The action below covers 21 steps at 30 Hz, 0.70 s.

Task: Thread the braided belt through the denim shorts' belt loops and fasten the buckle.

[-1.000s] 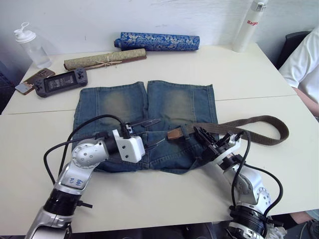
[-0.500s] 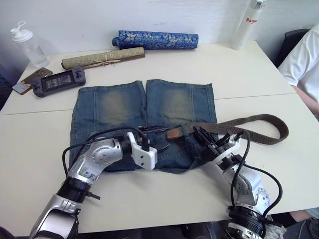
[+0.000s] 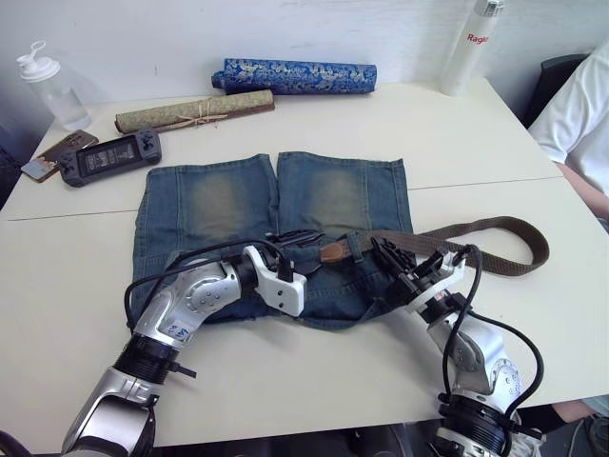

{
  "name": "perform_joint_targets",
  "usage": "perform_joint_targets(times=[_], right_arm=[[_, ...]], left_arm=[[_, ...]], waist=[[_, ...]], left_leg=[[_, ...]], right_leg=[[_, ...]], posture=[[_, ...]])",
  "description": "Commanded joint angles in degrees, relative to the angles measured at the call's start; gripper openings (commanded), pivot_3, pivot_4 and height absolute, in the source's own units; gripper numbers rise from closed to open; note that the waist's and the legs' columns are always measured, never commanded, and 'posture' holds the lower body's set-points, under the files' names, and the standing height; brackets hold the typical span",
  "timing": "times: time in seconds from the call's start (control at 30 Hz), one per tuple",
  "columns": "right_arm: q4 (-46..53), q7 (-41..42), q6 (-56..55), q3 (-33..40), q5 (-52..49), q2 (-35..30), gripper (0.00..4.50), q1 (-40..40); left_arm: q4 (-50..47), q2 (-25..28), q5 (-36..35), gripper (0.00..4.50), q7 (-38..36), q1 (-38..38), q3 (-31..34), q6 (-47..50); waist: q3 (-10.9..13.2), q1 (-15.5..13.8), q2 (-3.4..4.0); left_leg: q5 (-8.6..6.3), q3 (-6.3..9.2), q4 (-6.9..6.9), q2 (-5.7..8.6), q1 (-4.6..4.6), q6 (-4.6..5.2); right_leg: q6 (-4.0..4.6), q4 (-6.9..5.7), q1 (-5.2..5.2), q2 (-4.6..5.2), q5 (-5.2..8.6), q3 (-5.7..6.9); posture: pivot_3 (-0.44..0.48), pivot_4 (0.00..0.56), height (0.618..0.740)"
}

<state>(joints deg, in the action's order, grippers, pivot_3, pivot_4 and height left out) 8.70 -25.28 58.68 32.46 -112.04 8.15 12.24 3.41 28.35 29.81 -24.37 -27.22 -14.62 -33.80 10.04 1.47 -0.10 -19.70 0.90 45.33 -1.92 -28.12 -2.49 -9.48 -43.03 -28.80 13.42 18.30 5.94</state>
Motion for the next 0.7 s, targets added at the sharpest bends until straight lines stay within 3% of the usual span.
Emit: perform_joint_targets(times=[0.03,0.23,0.6,0.7], right_arm=[[2.51,0.28,-0.09,-2.32,-0.96,2.7,0.0,-2.08],[2.78,0.44,-0.03,-3.15,-0.96,2.12,0.0,-2.43],[4.19,-0.44,-1.25,-3.77,-0.96,1.98,0.0,-3.19],[7.93,0.29,-2.68,-4.52,-0.96,1.04,1.17,-4.26]], left_arm=[[-0.55,-0.78,0.66,2.55,1.38,-1.13,-1.15,-0.41],[0.71,-1.04,1.82,0.03,1.58,-1.87,-2.2,-0.53],[-0.25,-0.97,1.64,0.03,0.67,-2.03,-2.94,-0.09],[-0.65,-0.63,1.47,0.0,0.35,-1.52,-2.94,0.13]], waist=[[0.0,-0.03,0.0],[-0.01,-0.3,0.0],[-0.01,-0.75,0.0],[-0.01,-0.85,0.0]], left_leg=[[0.0,0.0,0.0,0.0,0.0,0.0],[0.0,0.0,0.05,0.01,0.0,0.0],[0.0,0.01,0.07,0.01,0.02,0.0],[0.0,0.01,0.07,0.01,0.02,0.0]], right_leg=[[0.0,0.0,0.0,0.0,0.0,0.0],[0.0,-0.01,0.04,0.01,0.0,0.0],[0.0,-0.03,0.05,0.01,0.0,0.0],[0.0,-0.03,0.05,0.01,0.0,0.0]], posture=[[0.0,0.15,0.645],[0.0,0.15,0.645],[0.0,0.15,0.645],[0.0,0.15,0.645]])
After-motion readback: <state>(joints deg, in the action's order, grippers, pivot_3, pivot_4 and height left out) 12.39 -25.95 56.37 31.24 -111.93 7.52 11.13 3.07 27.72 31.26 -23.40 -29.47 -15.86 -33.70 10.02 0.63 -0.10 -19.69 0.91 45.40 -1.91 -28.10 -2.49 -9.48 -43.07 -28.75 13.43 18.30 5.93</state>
